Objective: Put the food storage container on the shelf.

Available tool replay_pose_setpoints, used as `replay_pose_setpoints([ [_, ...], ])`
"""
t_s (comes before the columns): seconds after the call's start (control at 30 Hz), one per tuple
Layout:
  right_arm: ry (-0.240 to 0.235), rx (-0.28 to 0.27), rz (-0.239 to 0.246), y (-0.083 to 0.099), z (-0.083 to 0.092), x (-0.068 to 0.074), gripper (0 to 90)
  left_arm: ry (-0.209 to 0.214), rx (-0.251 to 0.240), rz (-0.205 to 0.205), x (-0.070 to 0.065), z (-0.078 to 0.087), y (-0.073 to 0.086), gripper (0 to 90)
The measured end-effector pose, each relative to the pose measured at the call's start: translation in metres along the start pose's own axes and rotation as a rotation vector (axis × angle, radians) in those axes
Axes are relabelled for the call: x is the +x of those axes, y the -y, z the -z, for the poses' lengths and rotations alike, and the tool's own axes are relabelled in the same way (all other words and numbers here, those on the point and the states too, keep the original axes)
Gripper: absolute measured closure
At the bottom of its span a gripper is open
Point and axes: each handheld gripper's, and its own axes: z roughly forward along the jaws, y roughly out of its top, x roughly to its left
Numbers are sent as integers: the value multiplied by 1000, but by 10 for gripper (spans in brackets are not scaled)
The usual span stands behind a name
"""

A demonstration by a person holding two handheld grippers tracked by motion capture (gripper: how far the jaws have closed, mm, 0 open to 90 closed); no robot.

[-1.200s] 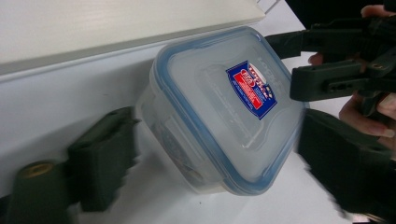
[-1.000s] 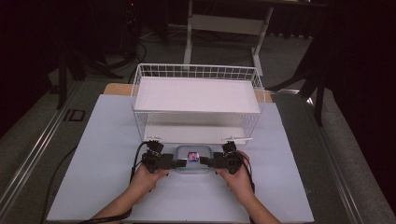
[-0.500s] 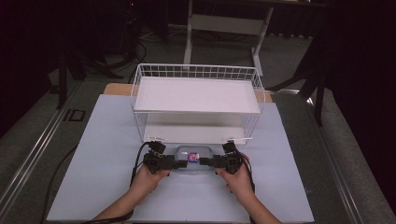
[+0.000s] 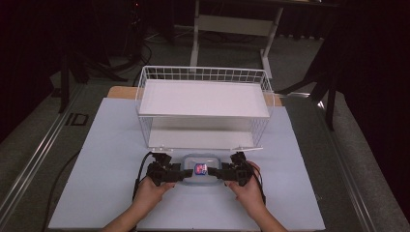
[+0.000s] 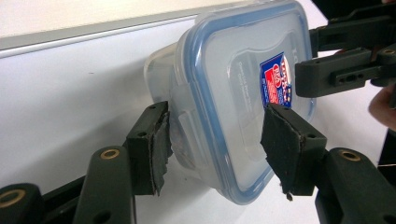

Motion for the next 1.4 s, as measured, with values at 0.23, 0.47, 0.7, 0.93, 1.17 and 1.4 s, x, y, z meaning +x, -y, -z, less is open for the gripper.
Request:
replay_pose_setpoints([
  [0.23,10,-13,-17,1,2,3,402,-39,5,25,-7,1,-1,447],
  [0.47,22,-22,-4,0,3,5,401,-57,-7,18,-9,1,-3,454],
  [0.7,22,-45,9,-7,2,4,400,-63,-24,9,-7,3,-13,455],
  [0.93,29,-75,20,-23,8,4,400,-57,-61,-8,-5,7,-29,457],
  [1.17,43,-105,33,-40,11,1,400,-53,-90,-17,0,5,-43,458],
  [1.4,37,-111,15,-44,3,-9,400,-53,-80,-11,8,-3,-46,458],
])
